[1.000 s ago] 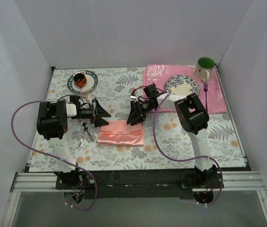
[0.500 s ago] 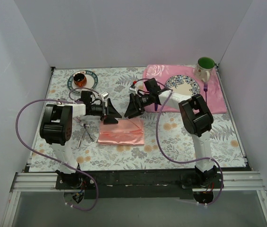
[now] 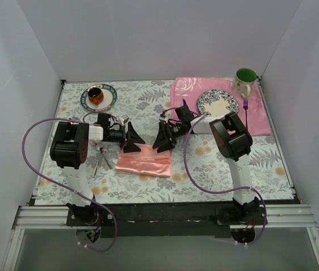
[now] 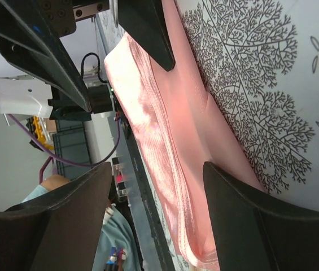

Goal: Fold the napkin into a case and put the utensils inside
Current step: Smooth out the 2/3-rectangle-folded napkin.

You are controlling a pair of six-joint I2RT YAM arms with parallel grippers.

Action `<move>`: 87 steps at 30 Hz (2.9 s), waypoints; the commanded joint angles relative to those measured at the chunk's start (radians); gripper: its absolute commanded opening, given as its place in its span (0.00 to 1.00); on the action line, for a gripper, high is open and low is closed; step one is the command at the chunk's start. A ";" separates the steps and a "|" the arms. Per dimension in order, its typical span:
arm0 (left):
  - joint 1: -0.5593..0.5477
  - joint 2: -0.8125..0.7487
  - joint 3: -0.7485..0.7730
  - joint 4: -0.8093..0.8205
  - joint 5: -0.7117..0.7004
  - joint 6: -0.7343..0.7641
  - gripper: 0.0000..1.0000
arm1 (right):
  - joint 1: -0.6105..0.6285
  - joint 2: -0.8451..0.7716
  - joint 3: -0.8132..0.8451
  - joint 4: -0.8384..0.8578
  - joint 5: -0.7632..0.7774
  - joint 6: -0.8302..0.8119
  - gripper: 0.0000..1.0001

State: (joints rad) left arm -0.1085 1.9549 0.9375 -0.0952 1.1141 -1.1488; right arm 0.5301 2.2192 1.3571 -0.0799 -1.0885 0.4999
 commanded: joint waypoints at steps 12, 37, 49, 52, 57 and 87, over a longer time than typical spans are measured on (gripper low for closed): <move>0.023 0.015 -0.037 0.040 -0.073 0.004 0.64 | -0.033 -0.082 0.072 -0.110 -0.042 -0.145 0.68; -0.425 -0.176 0.199 -0.156 -0.467 0.360 0.35 | -0.159 -0.115 0.059 -0.412 0.294 -0.360 0.18; -0.523 -0.131 0.221 -0.193 -0.531 0.408 0.29 | -0.148 -0.095 0.057 -0.399 0.245 -0.327 0.30; -0.528 -0.125 0.219 -0.186 -0.531 0.408 0.29 | -0.142 -0.095 0.057 -0.399 0.245 -0.324 0.33; -0.533 -0.106 0.227 -0.181 -0.534 0.411 0.26 | -0.137 -0.073 0.065 -0.403 0.246 -0.324 0.33; -0.545 -0.209 0.070 -0.135 -0.496 0.535 0.00 | -0.133 -0.007 0.119 -0.417 0.277 -0.330 0.01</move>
State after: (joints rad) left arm -0.6445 1.8114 1.0309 -0.2302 0.5869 -0.6437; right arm 0.3950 2.2040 1.4506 -0.5030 -0.8410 0.1802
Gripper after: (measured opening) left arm 0.010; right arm 0.023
